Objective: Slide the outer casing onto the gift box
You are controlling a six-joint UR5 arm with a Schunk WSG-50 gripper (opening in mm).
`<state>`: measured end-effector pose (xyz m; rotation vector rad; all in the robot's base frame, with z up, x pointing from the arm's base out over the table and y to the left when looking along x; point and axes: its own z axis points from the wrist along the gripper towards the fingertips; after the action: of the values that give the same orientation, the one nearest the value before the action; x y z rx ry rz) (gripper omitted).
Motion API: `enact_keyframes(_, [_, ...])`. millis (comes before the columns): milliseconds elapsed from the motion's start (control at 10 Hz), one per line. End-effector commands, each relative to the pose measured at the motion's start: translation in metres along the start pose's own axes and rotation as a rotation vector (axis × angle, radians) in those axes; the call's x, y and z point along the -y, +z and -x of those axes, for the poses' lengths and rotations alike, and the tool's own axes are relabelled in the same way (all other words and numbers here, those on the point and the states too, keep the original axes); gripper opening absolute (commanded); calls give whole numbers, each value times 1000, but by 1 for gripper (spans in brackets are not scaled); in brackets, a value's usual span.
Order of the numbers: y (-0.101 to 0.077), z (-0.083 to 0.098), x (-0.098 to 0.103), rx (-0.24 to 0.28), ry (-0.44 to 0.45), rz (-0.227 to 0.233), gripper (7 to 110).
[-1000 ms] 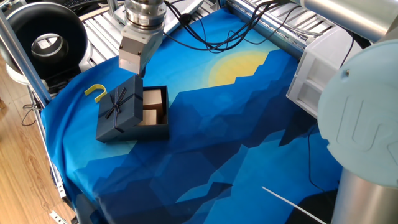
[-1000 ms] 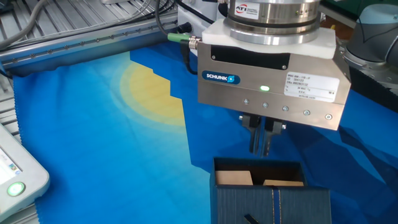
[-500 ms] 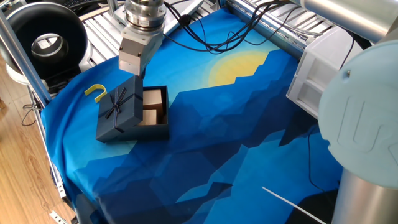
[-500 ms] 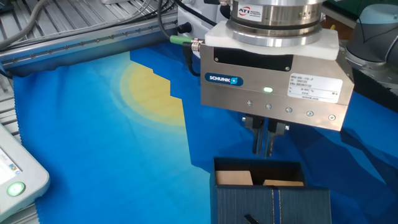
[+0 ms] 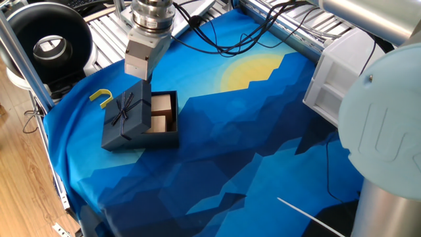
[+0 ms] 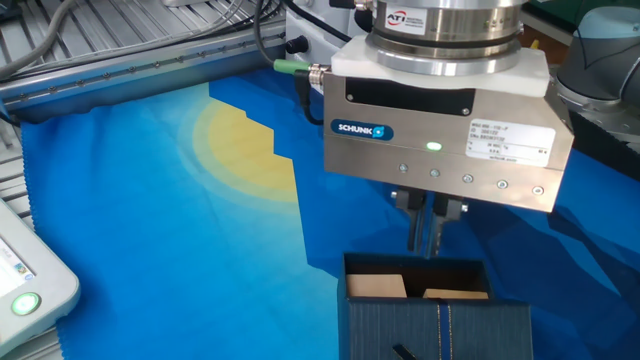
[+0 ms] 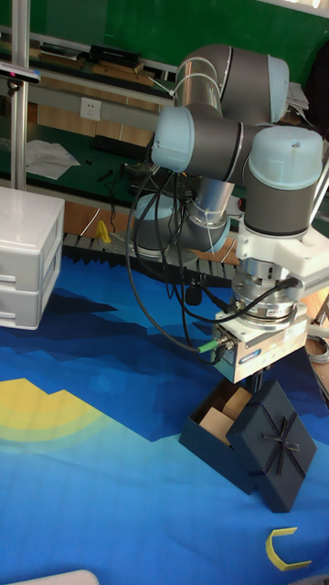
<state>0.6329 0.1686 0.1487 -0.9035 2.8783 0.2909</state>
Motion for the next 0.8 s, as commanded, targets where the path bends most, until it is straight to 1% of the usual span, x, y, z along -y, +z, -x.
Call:
enact_keyframes(0, [-4,-6,0,-23,-40,0,7])
enact_keyframes(100, [-6,-11,-1,-47,-45,-2,7])
enact_keyframes(200, [-6,-14,-3,-57,-40,6,7])
enact_keyframes(300, [-6,-13,-3,-55,-34,10,7])
enact_keyframes(400, [-7,-10,-8,-42,-29,27,7])
enact_keyframes(700, [-11,-7,-11,-33,-7,33,7])
